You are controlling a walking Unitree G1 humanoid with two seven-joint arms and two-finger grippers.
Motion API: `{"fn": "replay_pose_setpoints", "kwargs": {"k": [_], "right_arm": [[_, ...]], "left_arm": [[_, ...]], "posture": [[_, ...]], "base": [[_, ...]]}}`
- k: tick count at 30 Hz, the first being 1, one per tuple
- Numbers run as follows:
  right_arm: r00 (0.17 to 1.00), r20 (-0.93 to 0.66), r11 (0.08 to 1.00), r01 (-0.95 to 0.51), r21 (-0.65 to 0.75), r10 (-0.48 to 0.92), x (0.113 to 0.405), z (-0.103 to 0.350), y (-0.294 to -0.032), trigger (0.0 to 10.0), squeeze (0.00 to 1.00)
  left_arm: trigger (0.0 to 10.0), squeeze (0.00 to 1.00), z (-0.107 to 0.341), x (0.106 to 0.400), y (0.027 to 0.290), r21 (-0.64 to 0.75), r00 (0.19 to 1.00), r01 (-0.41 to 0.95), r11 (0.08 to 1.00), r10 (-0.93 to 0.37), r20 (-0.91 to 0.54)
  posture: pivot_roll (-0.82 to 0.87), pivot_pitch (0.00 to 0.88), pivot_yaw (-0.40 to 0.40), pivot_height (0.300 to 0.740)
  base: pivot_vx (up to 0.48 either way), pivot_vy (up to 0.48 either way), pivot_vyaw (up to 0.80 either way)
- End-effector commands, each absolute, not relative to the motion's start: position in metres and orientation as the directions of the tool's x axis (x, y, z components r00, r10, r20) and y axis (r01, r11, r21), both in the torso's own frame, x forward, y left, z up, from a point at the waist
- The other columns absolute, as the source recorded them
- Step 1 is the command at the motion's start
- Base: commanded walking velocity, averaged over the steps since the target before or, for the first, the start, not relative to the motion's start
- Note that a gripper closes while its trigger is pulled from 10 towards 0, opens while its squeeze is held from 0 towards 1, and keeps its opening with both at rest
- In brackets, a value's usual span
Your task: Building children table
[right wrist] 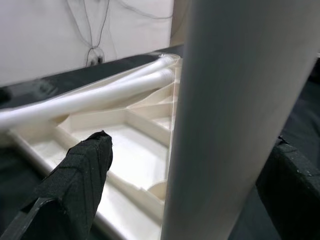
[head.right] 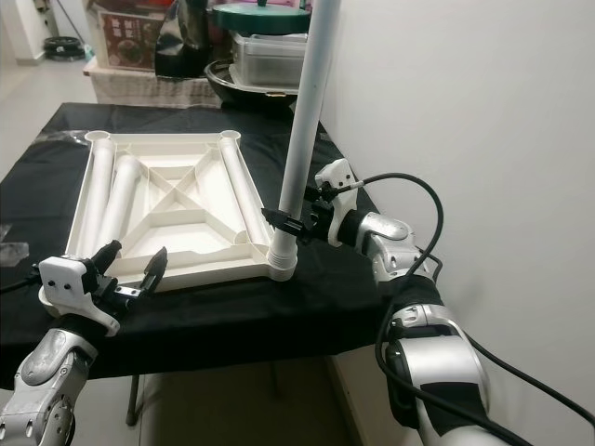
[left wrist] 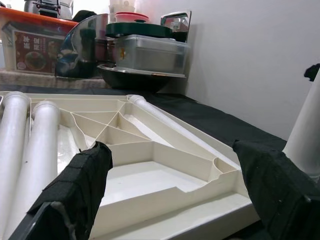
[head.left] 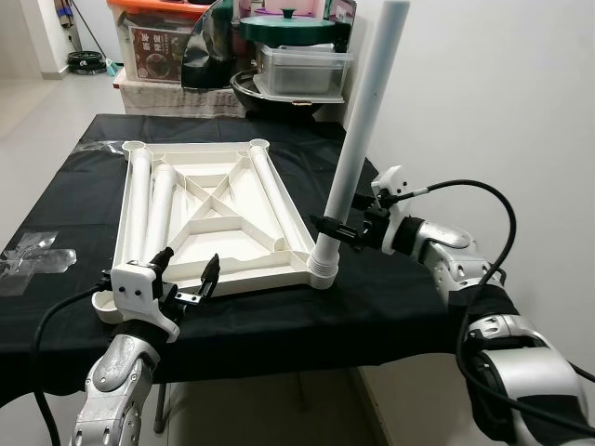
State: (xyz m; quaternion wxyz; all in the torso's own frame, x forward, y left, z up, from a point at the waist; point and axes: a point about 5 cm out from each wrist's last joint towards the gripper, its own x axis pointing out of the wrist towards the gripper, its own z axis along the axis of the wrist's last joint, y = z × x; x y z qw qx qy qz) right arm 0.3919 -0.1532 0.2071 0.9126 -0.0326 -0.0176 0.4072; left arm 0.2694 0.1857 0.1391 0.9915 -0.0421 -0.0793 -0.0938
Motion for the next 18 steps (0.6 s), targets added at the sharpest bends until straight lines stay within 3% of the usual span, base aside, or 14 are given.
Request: {"fn": "replay_pose_setpoints", "kwargs": {"k": [1, 6, 7, 8, 18], "right_arm": [[0.713, 0.052, 0.715, -0.696, -0.060, 0.699, 0.3966, 0.2129, -0.1533, 10.0, 0.00], [0.738, 0.070, 0.741, -0.670, -0.046, 0.671, 0.3993, 0.2155, -0.1524, 9.8, 0.00], [0.753, 0.076, 0.757, -0.652, -0.040, 0.653, 0.4011, 0.2168, -0.1522, 5.6, 0.00], [0.768, 0.080, 0.772, -0.634, -0.039, 0.635, 0.4025, 0.2179, -0.1527, 0.0, 0.00], [0.821, 0.051, 0.822, -0.567, -0.048, 0.569, 0.4051, 0.2106, -0.1518, 0.0, 0.00]], "left_arm": [[10.0, 0.00, 0.1373, 0.2695, 0.1821, -0.065, 0.968, 0.204, 0.977, -0.191, 0.162], [10.0, 0.00, 0.1373, 0.2696, 0.1816, -0.067, 0.968, 0.204, 0.977, -0.191, 0.162], [10.0, 0.00, 0.1374, 0.2697, 0.1811, -0.068, 0.968, 0.205, 0.976, -0.192, 0.163], [10.0, 0.00, 0.1373, 0.2697, 0.1808, -0.068, 0.968, 0.205, 0.976, -0.192, 0.163], [10.0, 0.00, 0.1360, 0.2691, 0.1799, -0.069, 0.969, 0.204, 0.976, -0.191, 0.158]], "posture": [[0.10, 0.000, -0.140, 0.740], [0.10, 0.000, -0.144, 0.740], [0.10, 0.000, -0.146, 0.740], [0.10, 0.000, -0.147, 0.740], [0.10, 0.000, -0.147, 0.740]], "base": [[0.000, 0.000, 0.00], [0.000, 0.000, 0.00], [0.000, 0.000, 0.00], [0.000, 0.000, 0.00], [0.000, 0.000, 0.00]]}}
